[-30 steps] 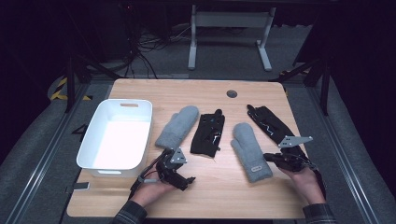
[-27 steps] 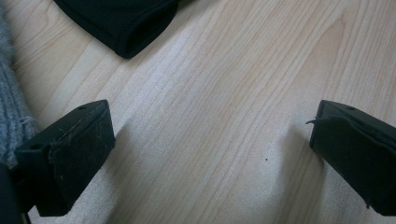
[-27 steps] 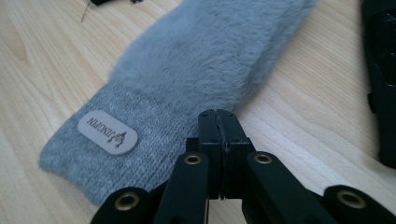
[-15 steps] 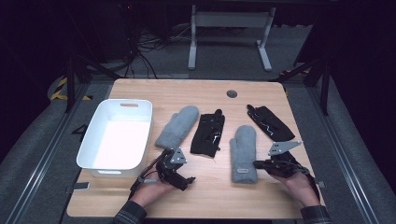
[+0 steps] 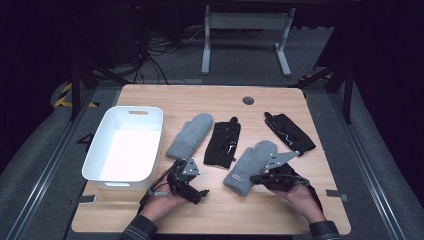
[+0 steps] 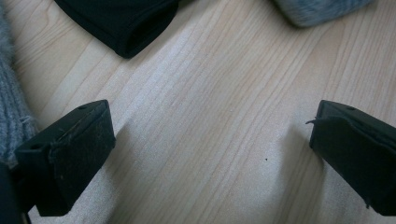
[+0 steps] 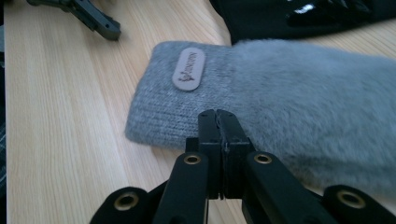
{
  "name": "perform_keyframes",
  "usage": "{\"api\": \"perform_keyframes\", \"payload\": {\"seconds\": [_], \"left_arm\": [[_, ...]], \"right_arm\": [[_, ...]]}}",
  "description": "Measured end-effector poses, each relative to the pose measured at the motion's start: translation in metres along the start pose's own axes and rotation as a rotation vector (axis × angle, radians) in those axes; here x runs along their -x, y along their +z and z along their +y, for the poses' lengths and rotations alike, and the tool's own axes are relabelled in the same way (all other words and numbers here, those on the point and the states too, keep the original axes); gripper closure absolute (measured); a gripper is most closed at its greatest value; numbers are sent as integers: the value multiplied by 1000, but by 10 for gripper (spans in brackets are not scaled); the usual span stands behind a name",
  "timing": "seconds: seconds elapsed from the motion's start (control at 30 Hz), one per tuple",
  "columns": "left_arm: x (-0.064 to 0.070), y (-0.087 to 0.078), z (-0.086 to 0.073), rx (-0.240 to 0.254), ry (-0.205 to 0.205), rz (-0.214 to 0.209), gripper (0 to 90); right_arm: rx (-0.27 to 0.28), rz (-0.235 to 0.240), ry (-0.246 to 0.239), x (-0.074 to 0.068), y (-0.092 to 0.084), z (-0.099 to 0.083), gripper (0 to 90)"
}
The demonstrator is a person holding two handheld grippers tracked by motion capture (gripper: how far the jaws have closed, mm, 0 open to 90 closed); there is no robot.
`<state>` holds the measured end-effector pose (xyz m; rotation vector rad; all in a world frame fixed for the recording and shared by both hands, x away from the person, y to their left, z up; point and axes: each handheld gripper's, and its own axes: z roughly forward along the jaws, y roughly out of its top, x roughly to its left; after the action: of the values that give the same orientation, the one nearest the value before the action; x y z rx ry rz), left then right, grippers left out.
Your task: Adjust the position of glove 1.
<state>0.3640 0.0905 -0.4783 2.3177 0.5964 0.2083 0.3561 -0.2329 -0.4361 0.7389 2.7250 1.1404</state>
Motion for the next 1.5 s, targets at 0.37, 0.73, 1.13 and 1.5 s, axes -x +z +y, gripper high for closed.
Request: {"api": "perform_keyframes", "payload": {"seconds": [0.37,0.73,1.13,1.5], "left_arm": [[0,0,0,0,0,0,5],[0,0,0,0,0,0,4],[0,0,0,1,-1,1,5],[0,0,0,0,0,2,5]], "right_arm": [[67,-33,10,14,-4,16,900],[39,-115,60,53,4,16,900],[-32,-104,76,42,17,4,900],[-67,-70,40,1,12,-6,900]]}}
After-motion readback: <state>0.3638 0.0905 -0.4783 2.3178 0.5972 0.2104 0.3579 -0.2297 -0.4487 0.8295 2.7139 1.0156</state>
